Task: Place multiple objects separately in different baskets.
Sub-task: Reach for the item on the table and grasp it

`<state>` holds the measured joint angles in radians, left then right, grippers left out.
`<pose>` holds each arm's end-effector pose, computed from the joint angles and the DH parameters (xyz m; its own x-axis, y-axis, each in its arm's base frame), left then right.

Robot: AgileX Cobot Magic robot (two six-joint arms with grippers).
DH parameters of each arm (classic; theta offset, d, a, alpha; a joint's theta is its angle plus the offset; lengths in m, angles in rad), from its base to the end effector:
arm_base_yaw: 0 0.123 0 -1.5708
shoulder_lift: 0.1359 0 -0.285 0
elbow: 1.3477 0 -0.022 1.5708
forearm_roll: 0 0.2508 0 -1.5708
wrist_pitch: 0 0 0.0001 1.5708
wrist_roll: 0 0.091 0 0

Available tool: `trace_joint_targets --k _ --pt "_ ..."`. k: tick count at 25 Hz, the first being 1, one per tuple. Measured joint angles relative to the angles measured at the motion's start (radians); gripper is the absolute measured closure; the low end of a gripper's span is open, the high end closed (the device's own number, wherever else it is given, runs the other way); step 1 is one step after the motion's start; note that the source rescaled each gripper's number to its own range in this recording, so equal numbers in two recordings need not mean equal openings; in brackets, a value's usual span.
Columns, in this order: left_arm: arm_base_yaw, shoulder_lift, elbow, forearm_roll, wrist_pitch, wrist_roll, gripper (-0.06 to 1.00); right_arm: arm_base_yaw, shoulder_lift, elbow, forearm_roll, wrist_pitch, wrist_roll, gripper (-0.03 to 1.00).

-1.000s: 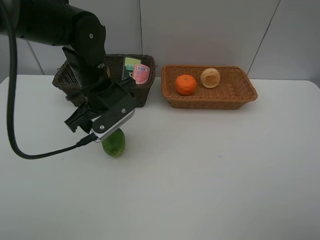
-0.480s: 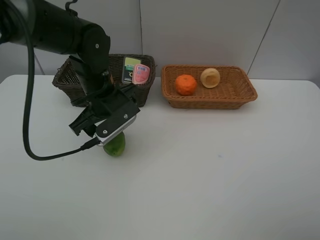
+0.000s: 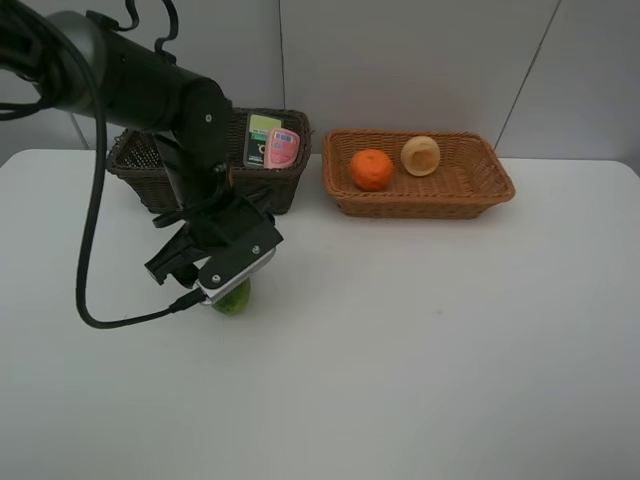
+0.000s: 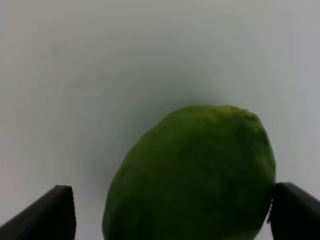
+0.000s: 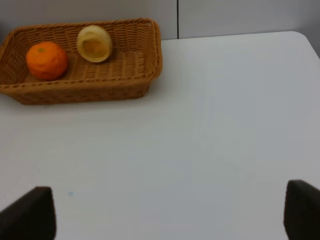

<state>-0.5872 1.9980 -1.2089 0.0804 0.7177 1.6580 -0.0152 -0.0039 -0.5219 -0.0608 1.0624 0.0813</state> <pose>0.3120 -0.2019 0.1290 0.6618 0.7460 0.0740 0.7333 -0.6647 0.1429 -0.0083 -0.0047 0.2833 -0.4298 0.0581 -0.9010 0.0853 0.9961 0.0235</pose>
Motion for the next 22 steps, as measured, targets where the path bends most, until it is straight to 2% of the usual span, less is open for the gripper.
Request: trace_joint_targets --k 16,18,20,22 --pt "0.000 0.081 0.000 0.001 -0.002 0.000 -0.05 0.000 0.000 0.000 0.000 0.000 0.000 0.00" --pt "0.000 0.081 0.000 0.003 -0.002 0.000 0.01 0.000 0.000 0.000 0.000 0.000 0.000 0.00" --pt "0.000 0.081 0.000 0.004 -0.001 0.000 0.16 0.000 0.000 0.000 0.000 0.000 0.000 0.00" --pt "0.000 0.081 0.000 0.004 -0.001 0.000 0.18 0.000 0.000 0.000 0.000 0.000 0.000 0.00"
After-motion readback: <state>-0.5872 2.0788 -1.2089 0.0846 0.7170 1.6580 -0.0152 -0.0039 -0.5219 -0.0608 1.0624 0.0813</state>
